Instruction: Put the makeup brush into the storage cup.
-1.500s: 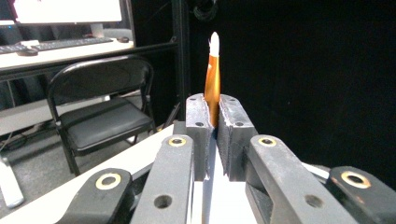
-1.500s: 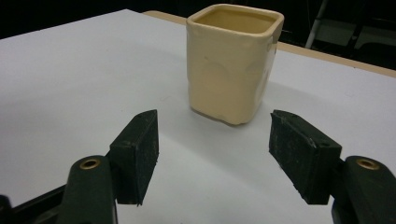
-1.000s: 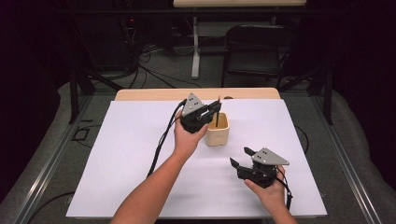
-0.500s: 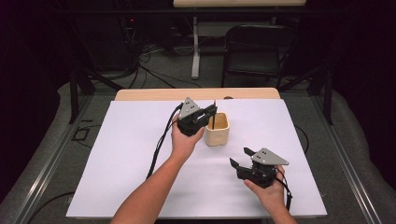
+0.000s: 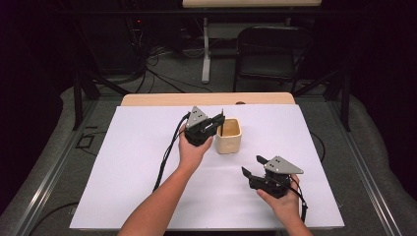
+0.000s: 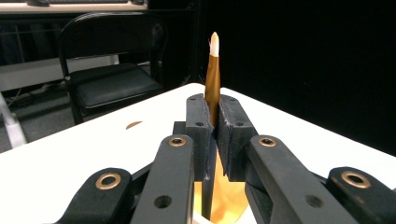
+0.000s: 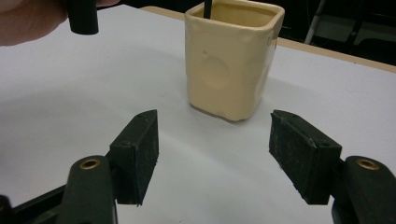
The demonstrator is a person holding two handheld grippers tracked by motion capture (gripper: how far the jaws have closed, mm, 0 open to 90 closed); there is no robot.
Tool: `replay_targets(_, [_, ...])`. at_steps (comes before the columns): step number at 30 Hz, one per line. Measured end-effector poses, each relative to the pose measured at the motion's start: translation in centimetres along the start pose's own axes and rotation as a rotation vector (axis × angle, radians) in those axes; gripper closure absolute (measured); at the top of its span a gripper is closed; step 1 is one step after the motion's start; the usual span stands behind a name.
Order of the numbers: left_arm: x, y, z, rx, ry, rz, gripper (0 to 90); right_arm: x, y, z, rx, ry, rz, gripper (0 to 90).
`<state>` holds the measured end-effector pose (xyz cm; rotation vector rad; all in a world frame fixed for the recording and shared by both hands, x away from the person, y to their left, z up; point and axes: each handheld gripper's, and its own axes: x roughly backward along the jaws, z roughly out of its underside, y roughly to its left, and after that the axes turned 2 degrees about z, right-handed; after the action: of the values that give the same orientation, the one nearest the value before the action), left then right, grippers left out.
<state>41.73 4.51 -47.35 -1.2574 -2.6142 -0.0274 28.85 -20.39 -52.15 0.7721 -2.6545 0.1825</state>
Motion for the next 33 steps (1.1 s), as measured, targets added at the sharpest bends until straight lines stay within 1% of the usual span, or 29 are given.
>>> replay_targets(2, [-0.1, -0.1, 0.2, -0.002, 0.001, -0.003, 83.8, 0.0, 0.0, 0.0, -0.001, -0.002, -0.001, 32.9])
replay_targets(4, [-0.1, -0.1, 0.4, -0.003, 0.002, 0.003, 83.8, 0.0, 0.0, 0.0, 0.003, -0.002, -0.002, 32.9])
replay_targets(8, [-0.3, -0.1, 0.8, 0.007, 0.012, 0.0, 83.7, 0.0, 0.0, 0.0, -0.002, -0.004, -0.001, 32.9])
replay_targets(11, [-0.3, 0.0, 1.0, 0.002, 0.02, 0.004, 83.7, 0.0, 0.0, 0.0, 0.002, 0.002, -0.004, 32.9])
replay_targets(12, [-0.4, -0.1, 1.1, 0.007, 0.016, -0.007, 83.7, 0.0, 0.0, 0.0, 0.003, 0.002, -0.003, 32.9])
replay_targets(13, [-0.4, 0.0, 1.1, 0.008, 0.018, 0.003, 83.7, 0.0, 0.0, 0.0, 0.004, 0.002, -0.003, 32.9])
replay_targets(19, [-0.5, 0.0, 1.6, 0.013, 0.027, 0.002, 83.8, -0.1, 0.1, 0.1, 0.003, 0.005, -0.006, 32.9])
replay_targets(21, [-0.6, 0.0, 1.8, 0.014, 0.033, 0.008, 83.8, -0.1, 0.1, 0.1, 0.004, 0.005, -0.006, 32.9])
replay_targets(24, [-0.7, 0.0, 2.1, 0.016, 0.039, 0.006, 83.7, -0.2, 0.1, 0.1, 0.005, 0.009, -0.007, 32.9])
replay_targets(25, [-0.7, 0.0, 2.1, 0.016, 0.039, -0.001, 83.8, -0.2, 0.1, 0.1, 0.005, 0.009, -0.008, 32.9])
replay_targets(26, [-0.6, 0.0, 2.1, 0.016, 0.044, 0.007, 83.7, -0.2, 0.1, 0.1, 0.005, 0.009, -0.008, 32.9])
replay_targets(30, [-0.5, 0.1, 2.2, 0.023, 0.044, 0.006, 83.7, -0.2, 0.1, 0.1, 0.004, 0.01, -0.009, 32.9])
replay_targets(32, [-0.6, 0.0, 2.2, 0.029, 0.041, 0.012, 83.7, -0.2, 0.1, 0.1, 0.003, 0.012, -0.011, 32.9])
replay_targets(33, [-0.6, -0.1, 2.2, 0.024, 0.044, 0.014, 83.7, -0.2, 0.1, 0.1, 0.003, 0.012, -0.012, 32.9])
